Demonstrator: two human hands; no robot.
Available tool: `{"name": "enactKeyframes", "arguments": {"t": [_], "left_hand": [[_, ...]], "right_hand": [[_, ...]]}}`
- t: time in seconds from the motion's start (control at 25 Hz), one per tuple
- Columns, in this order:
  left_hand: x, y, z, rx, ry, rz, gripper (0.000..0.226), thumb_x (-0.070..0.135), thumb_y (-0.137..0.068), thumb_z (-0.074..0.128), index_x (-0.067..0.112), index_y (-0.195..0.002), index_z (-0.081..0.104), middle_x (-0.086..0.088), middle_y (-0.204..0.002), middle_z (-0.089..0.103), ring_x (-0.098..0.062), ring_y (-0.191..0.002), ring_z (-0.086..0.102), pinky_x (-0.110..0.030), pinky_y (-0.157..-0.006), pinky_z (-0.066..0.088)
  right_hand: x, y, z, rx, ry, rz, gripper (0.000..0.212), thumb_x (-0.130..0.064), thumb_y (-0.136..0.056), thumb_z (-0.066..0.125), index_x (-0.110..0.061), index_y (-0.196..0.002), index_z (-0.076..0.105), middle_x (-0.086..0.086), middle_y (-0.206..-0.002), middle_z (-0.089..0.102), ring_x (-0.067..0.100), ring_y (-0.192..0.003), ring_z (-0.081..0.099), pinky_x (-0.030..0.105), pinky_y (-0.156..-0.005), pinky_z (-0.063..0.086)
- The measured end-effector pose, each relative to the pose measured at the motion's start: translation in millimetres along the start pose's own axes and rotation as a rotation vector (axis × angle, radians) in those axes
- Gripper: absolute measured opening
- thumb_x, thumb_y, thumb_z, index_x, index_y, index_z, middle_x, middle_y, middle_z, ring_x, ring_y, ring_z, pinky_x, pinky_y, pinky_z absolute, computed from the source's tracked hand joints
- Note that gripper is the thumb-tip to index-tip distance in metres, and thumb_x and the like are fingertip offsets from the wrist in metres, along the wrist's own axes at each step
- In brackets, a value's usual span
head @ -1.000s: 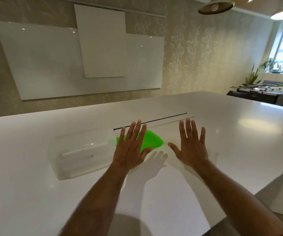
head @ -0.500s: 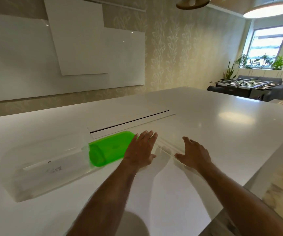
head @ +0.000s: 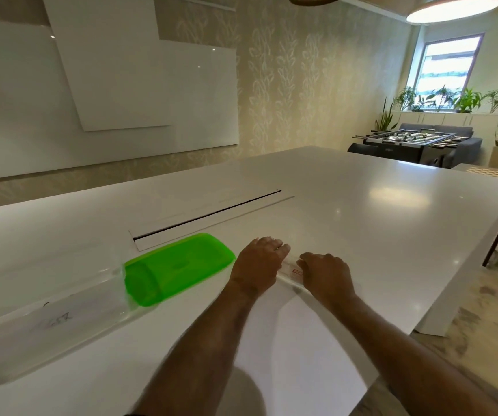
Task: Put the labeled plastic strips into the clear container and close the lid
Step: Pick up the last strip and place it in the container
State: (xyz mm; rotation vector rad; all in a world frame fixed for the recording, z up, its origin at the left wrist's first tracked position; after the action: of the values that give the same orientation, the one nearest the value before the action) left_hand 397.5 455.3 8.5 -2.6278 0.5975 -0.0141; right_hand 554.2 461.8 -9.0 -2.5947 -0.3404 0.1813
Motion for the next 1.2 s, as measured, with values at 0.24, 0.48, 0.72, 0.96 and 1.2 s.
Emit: {"name": "enactKeyframes", "arguments": {"t": [0.24, 0.48, 0.72, 0.96, 1.2], "left_hand": [[5.5, 6.7, -18.4, 0.177, -0.074, -0.024, 0.022, 0.002, -0.078, 0.064, 0.015, -0.095, 0.071, -0.003, -0.086, 0.073, -0.025, -0.079, 0.068, -0.034, -0.053, 0.053], [-2.2, 18.3, -43.7, 0.357, -0.069, 0.000, 0.029, -0.001, -0.057, 0.080, 0.014, -0.079, 0.067, -0.002, -0.071, 0.066, -0.024, -0.056, 0.062, -0.026, -0.033, 0.040], [-21.9, 44.1, -56.3, 0.590, 0.300, -0.110, 0.013, 0.001, -0.081, 0.049, 0.006, -0.079, 0.061, -0.007, -0.083, 0.069, -0.030, -0.064, 0.067, -0.039, -0.045, 0.052], [-31.0, 65.8, -60.2, 0.656, 0.820, -0.172, 0.022, 0.001, -0.090, 0.061, 0.005, -0.072, 0.050, -0.003, -0.087, 0.068, -0.012, -0.096, 0.072, -0.035, -0.071, 0.059], [-37.7, 85.3, -72.8, 0.676, 1.139, -0.237, 0.017, 0.007, -0.080, 0.070, 0.003, -0.072, 0.056, -0.007, -0.084, 0.069, -0.027, -0.095, 0.073, -0.050, -0.082, 0.058]], "right_hand": [[-14.3, 10.0, -9.7, 0.367, -0.014, -0.269, 0.013, -0.013, -0.067, 0.081, -0.020, -0.072, 0.071, -0.006, -0.066, 0.072, 0.014, -0.051, 0.068, 0.021, -0.036, 0.043], [-25.8, 9.0, -35.9, 0.534, -0.344, -0.284, 0.033, -0.038, -0.093, 0.054, -0.014, -0.094, 0.076, 0.000, -0.088, 0.079, 0.015, -0.072, 0.075, 0.028, -0.053, 0.057], [-19.3, -5.5, -43.4, 0.361, -1.215, 0.005, 0.028, -0.011, -0.097, 0.047, -0.004, -0.117, 0.066, 0.011, -0.111, 0.072, 0.022, -0.106, 0.069, 0.046, -0.088, 0.058], [-31.2, -7.9, -42.9, 0.127, -0.560, -0.490, 0.076, -0.008, -0.071, 0.075, -0.007, -0.141, 0.046, 0.010, -0.150, 0.045, 0.026, -0.138, 0.043, 0.041, -0.109, 0.043], [-57.5, -8.2, -52.1, 0.125, -0.527, -0.538, 0.066, -0.021, -0.070, 0.083, -0.014, -0.130, 0.057, 0.001, -0.125, 0.066, 0.021, -0.109, 0.064, 0.042, -0.088, 0.057]]}}
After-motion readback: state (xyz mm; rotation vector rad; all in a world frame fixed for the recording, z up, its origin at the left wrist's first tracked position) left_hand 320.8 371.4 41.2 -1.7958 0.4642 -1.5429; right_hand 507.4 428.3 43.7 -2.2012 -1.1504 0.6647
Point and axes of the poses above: each hand's wrist, its own y-axis away from the middle knuckle, its own z-axis out of the palm, x = y × z, the point moved 2 cm from there along -y, towards the middle knuckle
